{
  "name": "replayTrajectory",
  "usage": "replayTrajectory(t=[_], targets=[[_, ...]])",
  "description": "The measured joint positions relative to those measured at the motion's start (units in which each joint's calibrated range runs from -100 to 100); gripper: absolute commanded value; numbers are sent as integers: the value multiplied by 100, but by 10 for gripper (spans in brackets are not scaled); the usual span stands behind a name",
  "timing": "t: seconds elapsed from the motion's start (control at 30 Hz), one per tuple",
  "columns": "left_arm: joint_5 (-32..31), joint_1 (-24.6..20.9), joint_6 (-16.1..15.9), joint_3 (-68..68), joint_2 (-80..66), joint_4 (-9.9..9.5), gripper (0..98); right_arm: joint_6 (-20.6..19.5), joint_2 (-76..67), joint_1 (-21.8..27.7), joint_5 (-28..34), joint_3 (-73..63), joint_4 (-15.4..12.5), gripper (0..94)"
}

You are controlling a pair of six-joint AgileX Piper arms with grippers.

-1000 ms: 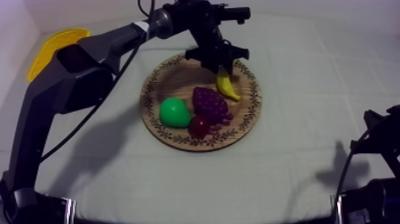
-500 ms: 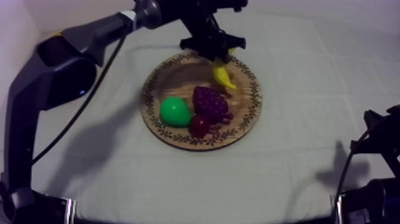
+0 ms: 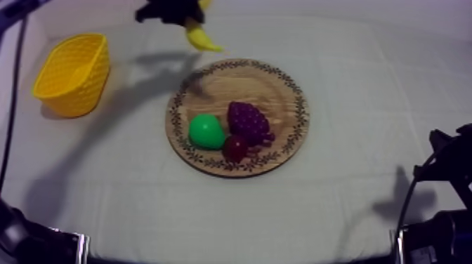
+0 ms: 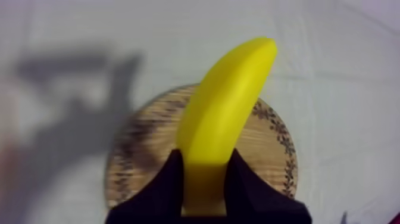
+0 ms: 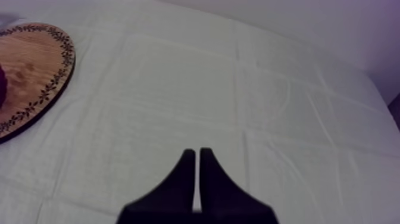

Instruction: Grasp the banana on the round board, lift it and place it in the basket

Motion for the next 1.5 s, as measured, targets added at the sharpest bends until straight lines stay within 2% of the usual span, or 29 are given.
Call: replayTrajectory(t=[0.37, 0.67, 0.9, 0.93, 1.1, 1.23, 1.4, 1.5], targets=[[-213, -1205, -156, 1745, -1744, -88, 2, 0, 0, 0, 0, 0, 0, 6], [-342, -2273, -410, 2376, -1751, -116, 1, 0, 0, 0, 0, 0, 0, 6], [-424, -2700, -426, 2333, -1547, -153, 11, 0, 0, 0, 0, 0, 0, 6], [-450, -2727, -401, 2333, -1496, -160, 36, 0, 0, 0, 0, 0, 0, 6], [-598, -2744, -392, 2386, -1318, -137, 331, 0, 0, 0, 0, 0, 0, 6], [-614, -2734, -411, 2394, -1220, -121, 492, 0, 0, 0, 0, 0, 0, 6], [-735, -2730, -438, 2474, -1213, -94, 549, 0, 0, 0, 0, 0, 0, 6], [-891, -2730, -509, 2603, -1230, -96, 516, -13, 0, 0, 0, 0, 0, 6]])
